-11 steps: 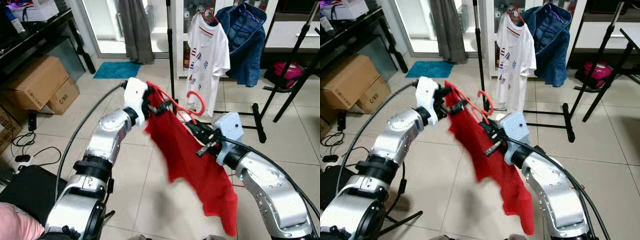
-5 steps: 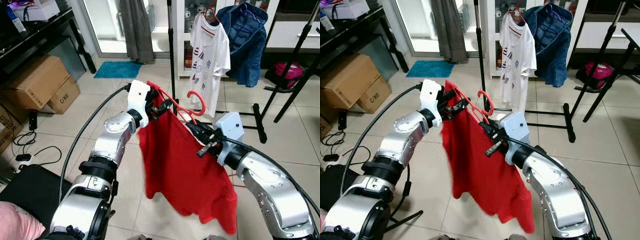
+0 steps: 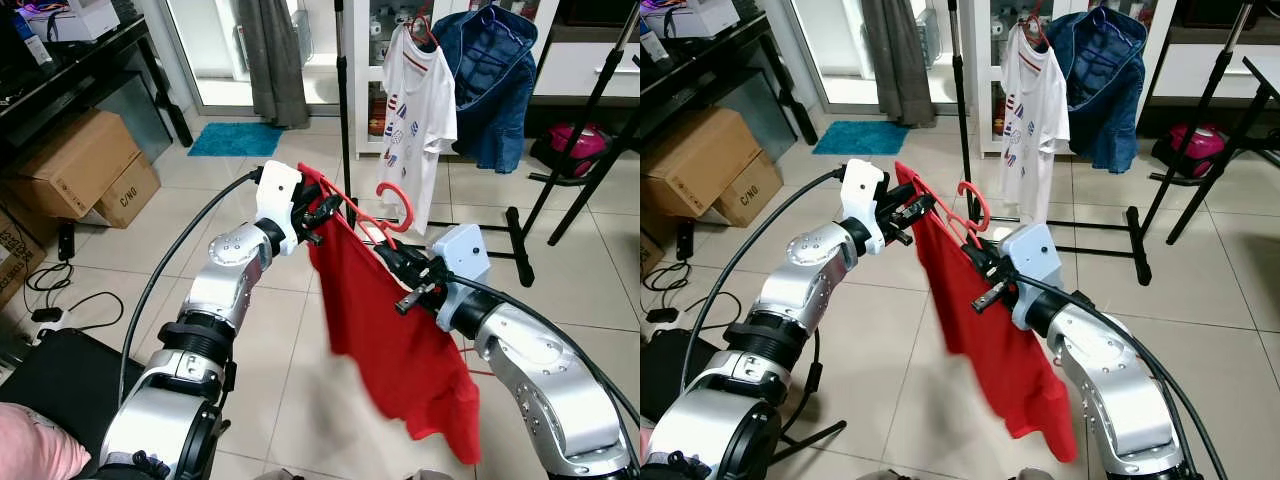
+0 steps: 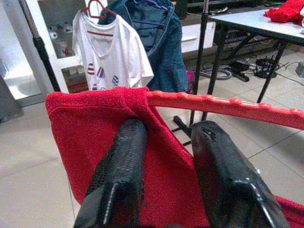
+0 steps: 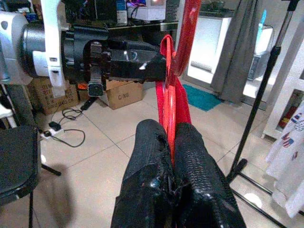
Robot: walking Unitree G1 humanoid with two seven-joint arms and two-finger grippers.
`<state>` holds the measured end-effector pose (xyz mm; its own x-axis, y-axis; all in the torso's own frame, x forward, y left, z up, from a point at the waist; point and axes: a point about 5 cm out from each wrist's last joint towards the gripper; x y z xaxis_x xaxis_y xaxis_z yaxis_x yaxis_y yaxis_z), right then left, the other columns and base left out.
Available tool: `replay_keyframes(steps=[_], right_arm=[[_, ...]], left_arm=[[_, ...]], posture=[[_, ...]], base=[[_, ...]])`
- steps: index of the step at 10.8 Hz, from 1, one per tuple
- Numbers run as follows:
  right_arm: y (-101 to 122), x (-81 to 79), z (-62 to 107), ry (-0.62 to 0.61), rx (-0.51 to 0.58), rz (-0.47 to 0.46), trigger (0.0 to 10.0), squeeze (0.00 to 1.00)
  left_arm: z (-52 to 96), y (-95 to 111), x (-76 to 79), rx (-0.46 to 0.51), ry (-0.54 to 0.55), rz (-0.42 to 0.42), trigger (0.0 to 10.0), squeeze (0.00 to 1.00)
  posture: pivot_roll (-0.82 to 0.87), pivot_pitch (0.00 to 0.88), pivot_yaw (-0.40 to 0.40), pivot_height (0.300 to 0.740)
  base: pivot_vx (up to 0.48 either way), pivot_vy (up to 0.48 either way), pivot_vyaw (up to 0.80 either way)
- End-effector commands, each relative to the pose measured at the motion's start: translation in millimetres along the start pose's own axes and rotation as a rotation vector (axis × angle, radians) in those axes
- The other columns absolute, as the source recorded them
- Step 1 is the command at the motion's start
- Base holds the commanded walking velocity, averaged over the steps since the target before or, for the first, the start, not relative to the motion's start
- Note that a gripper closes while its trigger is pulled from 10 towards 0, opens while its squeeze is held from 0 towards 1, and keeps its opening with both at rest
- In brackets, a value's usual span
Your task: Hang hanger
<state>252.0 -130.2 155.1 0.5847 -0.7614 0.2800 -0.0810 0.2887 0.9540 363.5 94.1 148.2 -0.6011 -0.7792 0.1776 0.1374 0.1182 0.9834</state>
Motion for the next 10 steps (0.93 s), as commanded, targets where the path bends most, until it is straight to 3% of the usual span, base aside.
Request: replay_keyframes(steps=[1, 4, 6, 8, 9, 10], right_arm=[[5.2, 3.7, -2.6, -0.012, 0.011, 0.019, 0.0, 0.00], [-9.1, 14.5, 1.9, -0.042, -0.112, 0.117, 0.0, 0.00], [-13.1, 16.0, 2.6, -0.047, -0.147, 0.132, 0.0, 0.00], [-6.0, 14.4, -0.1, -0.064, -0.087, 0.039, 0.0, 0.00], [-2.3, 14.4, -0.6, -0.066, -0.058, 0.007, 0.0, 0.00], [3.6, 16.1, -1.0, -0.076, -0.015, -0.049, 0.0, 0.00]], left_arm=[[0.4, -1.6, -0.3, -0.015, -0.002, -0.010, 0.0, 0.00], [2.0, -3.0, -2.4, -0.030, -0.006, -0.010, 0.0, 0.00], [2.0, -2.6, -2.5, -0.034, -0.008, -0.015, 0.0, 0.00], [2.7, -5.6, -4.0, -0.051, 0.014, -0.008, 0.0, 0.00], [3.7, -7.6, -7.2, -0.062, 0.053, -0.006, 5.9, 0.00], [7.6, -12.9, -14.1, -0.076, 0.129, -0.003, 10.0, 0.13]], posture=[[-0.18, 0.000, 0.121, 0.740], [-0.18, 0.000, 0.120, 0.740], [-0.18, 0.000, 0.120, 0.740], [-0.18, 0.000, 0.123, 0.740], [-0.18, 0.000, 0.125, 0.740], [-0.18, 0.000, 0.128, 0.740]], base=[[0.000, 0.000, 0.00], [0.000, 0.000, 0.00], [0.000, 0.000, 0.00], [0.000, 0.000, 0.00], [0.000, 0.000, 0.00], [0.000, 0.000, 0.00]])
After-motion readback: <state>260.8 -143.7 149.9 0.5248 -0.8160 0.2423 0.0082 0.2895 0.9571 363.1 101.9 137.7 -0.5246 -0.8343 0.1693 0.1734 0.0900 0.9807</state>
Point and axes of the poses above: a point about 5 cm out from each wrist's last joint towards the gripper, its own z axis pointing back from the gripper into the wrist, its own y axis along the axis of the wrist's last joint, x = y × z, and after that the axes turned 10 degrees about z, right-handed
